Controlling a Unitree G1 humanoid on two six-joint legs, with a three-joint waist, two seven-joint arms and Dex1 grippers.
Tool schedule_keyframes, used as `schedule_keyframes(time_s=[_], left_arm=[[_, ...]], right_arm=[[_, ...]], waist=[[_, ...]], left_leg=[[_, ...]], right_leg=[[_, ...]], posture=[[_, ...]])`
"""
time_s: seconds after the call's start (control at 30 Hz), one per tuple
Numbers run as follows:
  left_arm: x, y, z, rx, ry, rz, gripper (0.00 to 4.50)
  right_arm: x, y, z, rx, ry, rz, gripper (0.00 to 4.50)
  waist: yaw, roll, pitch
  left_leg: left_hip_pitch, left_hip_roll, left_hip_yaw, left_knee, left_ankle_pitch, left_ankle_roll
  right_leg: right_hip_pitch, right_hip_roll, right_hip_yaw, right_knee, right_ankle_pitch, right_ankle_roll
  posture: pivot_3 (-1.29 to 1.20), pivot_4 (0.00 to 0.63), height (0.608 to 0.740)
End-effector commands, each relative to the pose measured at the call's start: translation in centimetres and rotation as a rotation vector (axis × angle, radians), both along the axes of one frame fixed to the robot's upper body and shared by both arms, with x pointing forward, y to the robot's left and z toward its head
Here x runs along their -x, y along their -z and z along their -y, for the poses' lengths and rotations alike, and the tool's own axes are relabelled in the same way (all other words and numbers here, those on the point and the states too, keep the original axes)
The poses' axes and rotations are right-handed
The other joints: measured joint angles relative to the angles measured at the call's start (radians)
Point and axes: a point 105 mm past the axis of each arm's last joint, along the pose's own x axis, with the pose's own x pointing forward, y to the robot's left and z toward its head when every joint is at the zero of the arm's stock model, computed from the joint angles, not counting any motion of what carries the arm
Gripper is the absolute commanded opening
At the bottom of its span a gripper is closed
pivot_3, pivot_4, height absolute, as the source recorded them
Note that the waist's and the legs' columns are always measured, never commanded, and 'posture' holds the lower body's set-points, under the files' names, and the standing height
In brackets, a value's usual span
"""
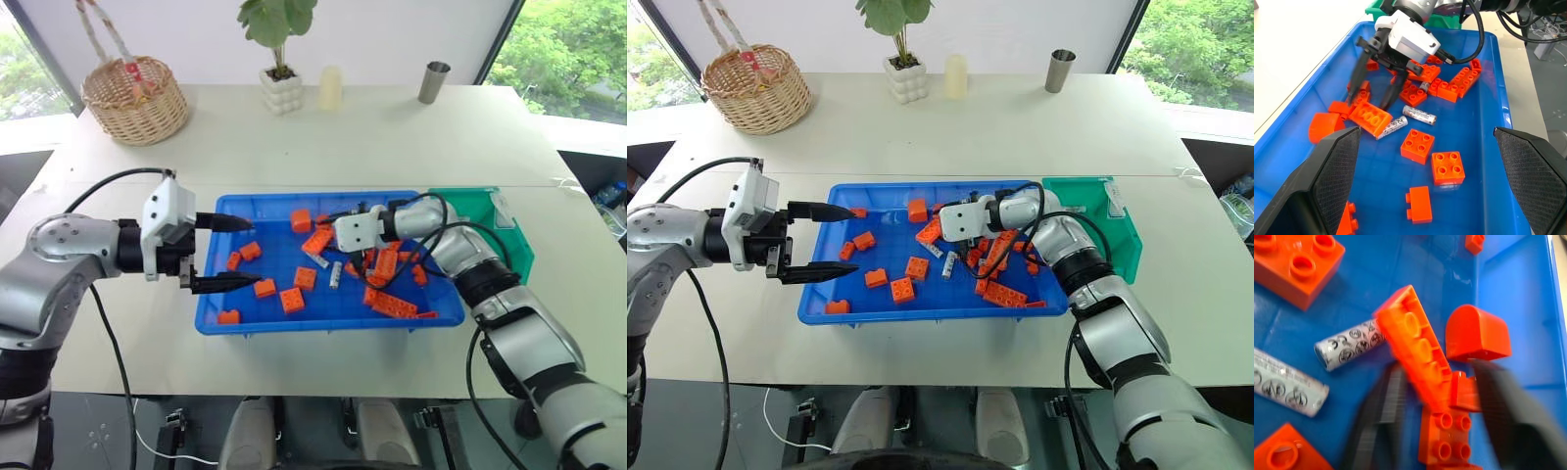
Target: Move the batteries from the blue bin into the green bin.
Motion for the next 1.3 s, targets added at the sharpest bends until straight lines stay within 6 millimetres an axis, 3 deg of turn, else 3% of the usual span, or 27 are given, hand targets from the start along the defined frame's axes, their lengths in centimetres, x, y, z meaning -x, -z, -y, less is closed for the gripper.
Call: schedule_keyframes(time_s=[0.03, 0.17, 0.3, 0.37, 0.47, 0.53, 0.57, 0.67, 0.77, 1.0, 1.3], left_arm=[[-0.4, -1.0, 0.0, -0.01, -0.006, 0.063, 4.5], [-0.7, -1.0, 0.0, -0.013, -0.01, 0.063, 4.5], [-0.9, -1.3, 0.1, -0.008, -0.006, 0.067, 4.5], [-0.9, -1.4, 0.4, 0.002, 0.001, 0.069, 4.5], [-0.8, -1.4, 0.7, 0.007, 0.008, 0.071, 4.5], [-0.8, -1.4, 1.0, 0.013, 0.012, 0.07, 4.5], [-0.7, -1.4, 1.0, 0.017, 0.014, 0.068, 4.5], [-0.6, -1.3, 1.1, 0.022, 0.016, 0.062, 4.5], [-0.3, -0.8, 1.3, 0.011, 0.034, 0.046, 4.5], [-0.1, -0.8, 1.5, -0.003, 0.067, 0.045, 4.5], [0.0, -0.5, 1.8, -0.011, 0.097, 0.047, 4.5]], right_arm=[[0.1, -1.4, -0.2, -0.026, -0.018, 0.029, 0.44], [0.3, -2.4, -1.9, -0.098, -0.033, 0.005, 0.44], [1.3, -4.0, -5.2, -0.207, -0.084, -0.041, 0.44], [2.8, -4.3, -8.2, -0.263, -0.145, -0.102, 0.44], [3.9, -4.5, -10.1, -0.292, -0.166, -0.153, 0.44], [4.0, -4.3, -10.8, -0.295, -0.147, -0.17, 1.12], [3.8, -4.2, -10.8, -0.296, -0.124, -0.184, 1.41], [3.5, -4.9, -10.0, -0.323, -0.047, -0.255, 2.92], [2.7, -5.8, -8.0, -0.361, 0.07, -0.323, 2.92], [3.0, -4.2, -3.5, -0.295, 0.295, -0.5, 2.92], [3.4, -1.6, -1.8, -0.258, 0.42, -0.603, 2.92]], waist=[[0.0, 0.0, 0.0], [0.0, 0.0, 0.0], [-0.004, 0.0, 0.0], [-0.003, 0.0, 0.0], [-0.002, 0.0, 0.0], [0.005, 0.0, 0.0], [0.007, 0.0, 0.0], [0.006, -0.001, 0.0], [0.005, -0.001, 0.0], [0.001, -0.001, 0.0], [0.002, -0.001, 0.0]], left_leg=[[0.0, 0.0, 0.0, 0.0, 0.0, 0.0], [0.0, 0.0, 0.0, 0.0, 0.0, 0.0], [0.0, 0.001, 0.0, 0.0, 0.0, 0.0], [0.0, 0.001, 0.0, 0.0, 0.0, 0.0], [0.0, 0.001, 0.0, 0.0, 0.0, 0.0], [0.0, 0.001, 0.0, 0.0, 0.0, 0.0], [0.0, 0.001, -0.001, 0.0, 0.0, -0.001], [0.0, 0.0, -0.001, 0.0, 0.0, -0.001], [0.0, 0.0, -0.001, 0.0, 0.0, -0.001], [0.0, 0.0, -0.001, 0.0, 0.0, -0.001], [0.0, 0.0, 0.0, -0.001, 0.0, -0.001]], right_leg=[[0.0, 0.0, 0.0, 0.0, 0.0, 0.0], [0.0, 0.0, 0.0, 0.0, 0.0, 0.0], [-0.001, 0.001, 0.0, 0.001, 0.0, 0.0], [-0.001, 0.002, 0.0, 0.002, 0.0, -0.001], [-0.001, 0.002, 0.0, 0.002, 0.0, -0.001], [-0.001, 0.001, 0.0, 0.002, 0.0, -0.001], [-0.001, 0.001, 0.0, 0.002, 0.0, -0.001], [0.0, 0.0, 0.0, 0.002, -0.001, -0.001], [-0.001, 0.0, 0.0, 0.002, -0.001, -0.001], [-0.001, 0.001, 0.0, 0.002, -0.001, -0.001], [-0.002, 0.001, 0.0, 0.002, -0.001, -0.002]], posture=[[0.0, 0.15, 0.736], [0.0, 0.15, 0.736], [0.0, 0.15, 0.736], [0.0, 0.15, 0.736], [0.0, 0.15, 0.736], [0.0, 0.15, 0.736], [0.0, 0.15, 0.736], [0.0, 0.15, 0.736], [0.0, 0.15, 0.736], [0.0, 0.15, 0.736], [0.0, 0.15, 0.736]])
